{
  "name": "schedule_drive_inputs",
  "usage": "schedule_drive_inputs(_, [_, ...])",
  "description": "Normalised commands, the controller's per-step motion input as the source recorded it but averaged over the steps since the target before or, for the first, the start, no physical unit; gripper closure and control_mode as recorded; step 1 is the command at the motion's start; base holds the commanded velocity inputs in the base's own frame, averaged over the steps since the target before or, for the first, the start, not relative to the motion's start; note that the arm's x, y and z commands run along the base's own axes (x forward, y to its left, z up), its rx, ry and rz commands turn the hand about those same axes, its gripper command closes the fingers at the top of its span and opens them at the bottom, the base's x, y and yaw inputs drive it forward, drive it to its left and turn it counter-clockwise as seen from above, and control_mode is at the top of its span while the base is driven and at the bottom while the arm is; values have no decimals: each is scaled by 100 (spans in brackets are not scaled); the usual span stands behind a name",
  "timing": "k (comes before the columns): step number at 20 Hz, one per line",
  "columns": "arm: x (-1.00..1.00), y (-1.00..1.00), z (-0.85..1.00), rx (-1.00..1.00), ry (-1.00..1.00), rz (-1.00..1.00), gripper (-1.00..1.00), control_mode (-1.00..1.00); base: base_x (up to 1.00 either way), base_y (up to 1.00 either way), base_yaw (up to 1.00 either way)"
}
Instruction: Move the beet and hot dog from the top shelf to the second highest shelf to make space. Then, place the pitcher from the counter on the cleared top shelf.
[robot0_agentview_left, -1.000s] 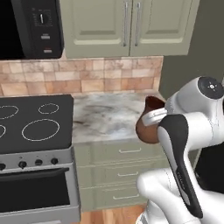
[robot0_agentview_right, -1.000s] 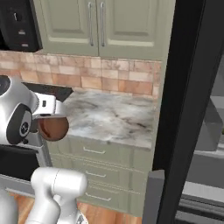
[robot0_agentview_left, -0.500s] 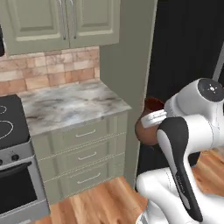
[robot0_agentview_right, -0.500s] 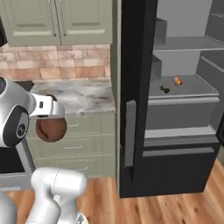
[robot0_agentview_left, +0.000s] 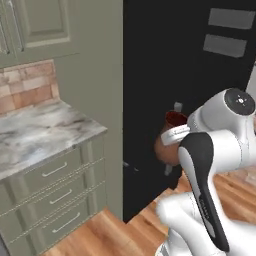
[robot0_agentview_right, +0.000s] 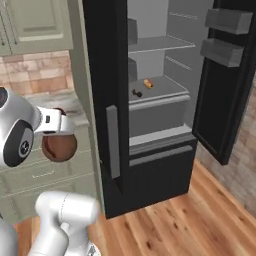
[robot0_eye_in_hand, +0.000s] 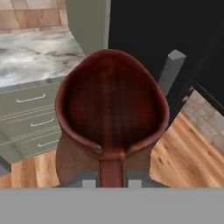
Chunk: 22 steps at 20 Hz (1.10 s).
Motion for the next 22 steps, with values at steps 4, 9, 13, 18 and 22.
schedule_drive_inputs(4, [0,0,0,0,0,0,100,100,3,-58,-30])
schedule_drive_inputs(9, [0,0,0,0,0,0,100,100,27,-72,-24])
schedule_drive_inputs(13, [0,0,0,0,0,0,100,100,39,-91,-17])
schedule_drive_inputs(18, [0,0,0,0,0,0,100,100,50,-77,-2])
schedule_drive_inputs(22, [0,0,0,0,0,0,100,100,46,-43,30])
